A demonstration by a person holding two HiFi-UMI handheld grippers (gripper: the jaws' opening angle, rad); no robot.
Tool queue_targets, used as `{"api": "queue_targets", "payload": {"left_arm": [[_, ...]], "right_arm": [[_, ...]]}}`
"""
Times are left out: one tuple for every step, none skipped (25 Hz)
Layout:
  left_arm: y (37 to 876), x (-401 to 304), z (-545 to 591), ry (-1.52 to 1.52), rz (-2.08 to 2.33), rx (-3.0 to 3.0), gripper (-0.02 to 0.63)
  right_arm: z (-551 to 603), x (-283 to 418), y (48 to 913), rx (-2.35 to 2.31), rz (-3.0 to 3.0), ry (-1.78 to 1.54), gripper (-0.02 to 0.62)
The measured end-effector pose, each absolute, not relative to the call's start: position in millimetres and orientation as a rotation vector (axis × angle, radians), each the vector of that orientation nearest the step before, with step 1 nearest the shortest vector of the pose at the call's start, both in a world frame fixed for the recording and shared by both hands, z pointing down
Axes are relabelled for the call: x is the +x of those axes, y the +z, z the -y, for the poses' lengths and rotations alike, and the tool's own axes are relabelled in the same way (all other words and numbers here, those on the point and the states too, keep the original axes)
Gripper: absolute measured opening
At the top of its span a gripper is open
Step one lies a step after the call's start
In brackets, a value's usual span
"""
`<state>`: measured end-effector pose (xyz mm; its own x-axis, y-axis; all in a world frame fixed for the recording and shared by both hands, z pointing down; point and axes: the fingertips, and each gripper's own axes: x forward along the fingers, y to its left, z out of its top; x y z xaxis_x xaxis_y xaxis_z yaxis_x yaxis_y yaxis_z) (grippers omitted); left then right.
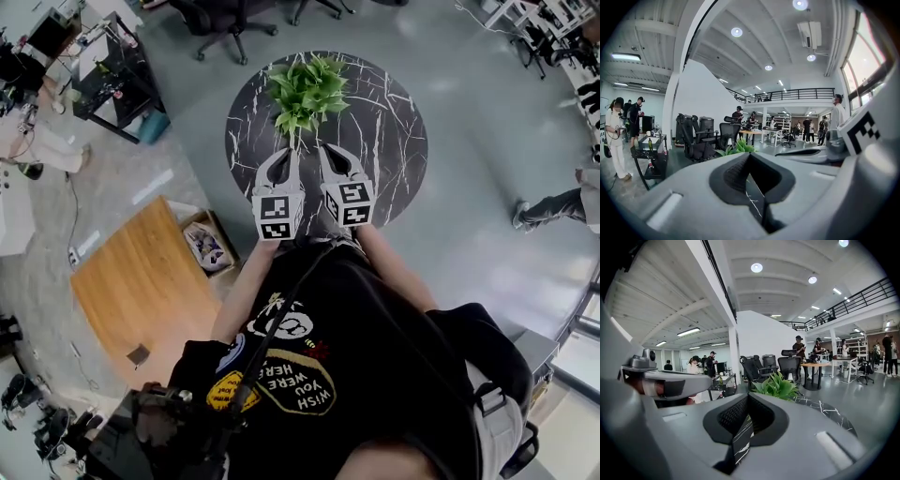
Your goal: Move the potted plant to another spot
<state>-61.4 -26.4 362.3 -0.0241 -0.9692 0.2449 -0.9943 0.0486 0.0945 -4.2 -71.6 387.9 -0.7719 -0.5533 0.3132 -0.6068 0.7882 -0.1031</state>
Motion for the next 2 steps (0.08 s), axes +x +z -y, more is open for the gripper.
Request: {"api": "queue_targets", "payload": {"left_arm": [[360.7,-59.6,24.2,0.152,2.082,2.009,0.005],[359.1,-57.7,22.0,0.155,2.08,2.01,0.005]], "right_arm": [[69.7,-2.9,386.5,0.898,2.713,0.289,0.0],[67.7,-1.5,385.0,0.898,2.714,0.289,0.0]]}}
